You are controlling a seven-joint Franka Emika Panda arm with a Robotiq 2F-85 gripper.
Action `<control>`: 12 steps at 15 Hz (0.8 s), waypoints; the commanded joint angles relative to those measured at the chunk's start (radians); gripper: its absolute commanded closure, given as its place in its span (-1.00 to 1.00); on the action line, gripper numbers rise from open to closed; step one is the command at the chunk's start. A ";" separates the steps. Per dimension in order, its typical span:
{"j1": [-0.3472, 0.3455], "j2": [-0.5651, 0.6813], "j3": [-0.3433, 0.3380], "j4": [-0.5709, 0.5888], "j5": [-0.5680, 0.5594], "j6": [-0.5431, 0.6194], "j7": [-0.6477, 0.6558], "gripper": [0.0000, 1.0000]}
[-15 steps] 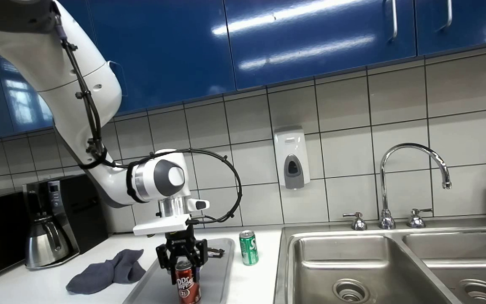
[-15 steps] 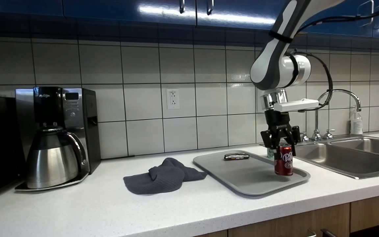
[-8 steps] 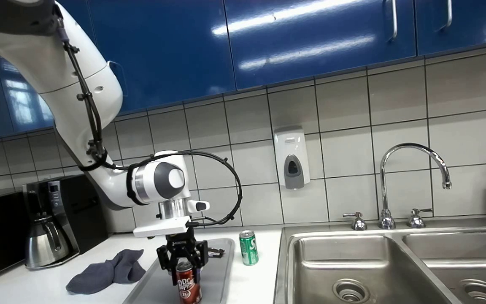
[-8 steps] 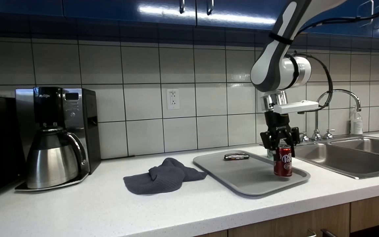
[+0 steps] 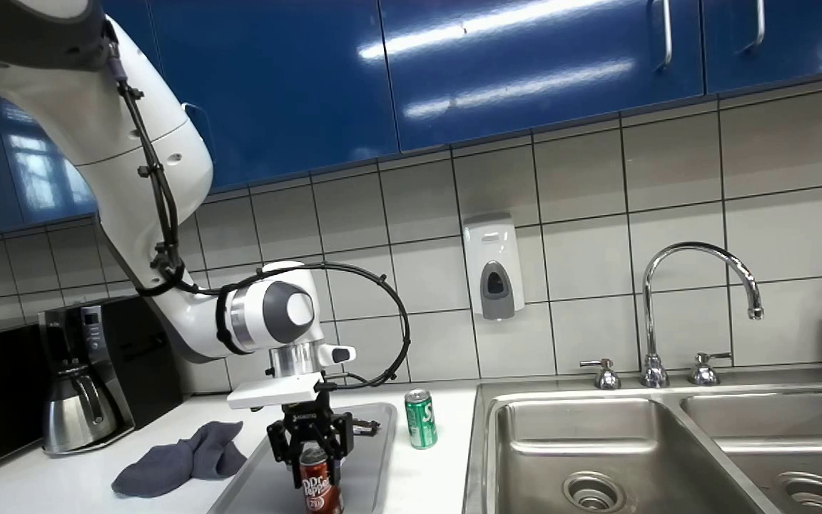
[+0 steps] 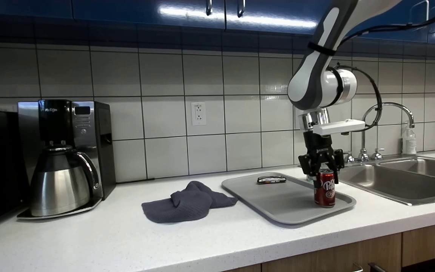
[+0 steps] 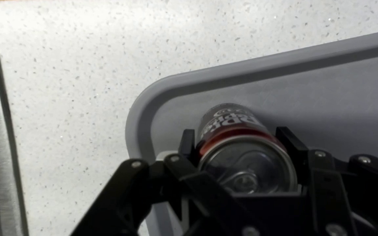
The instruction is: Put the can on the tray
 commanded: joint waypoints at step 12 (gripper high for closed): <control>-0.014 -0.125 -0.001 0.034 -0.018 -0.037 0.019 -1.00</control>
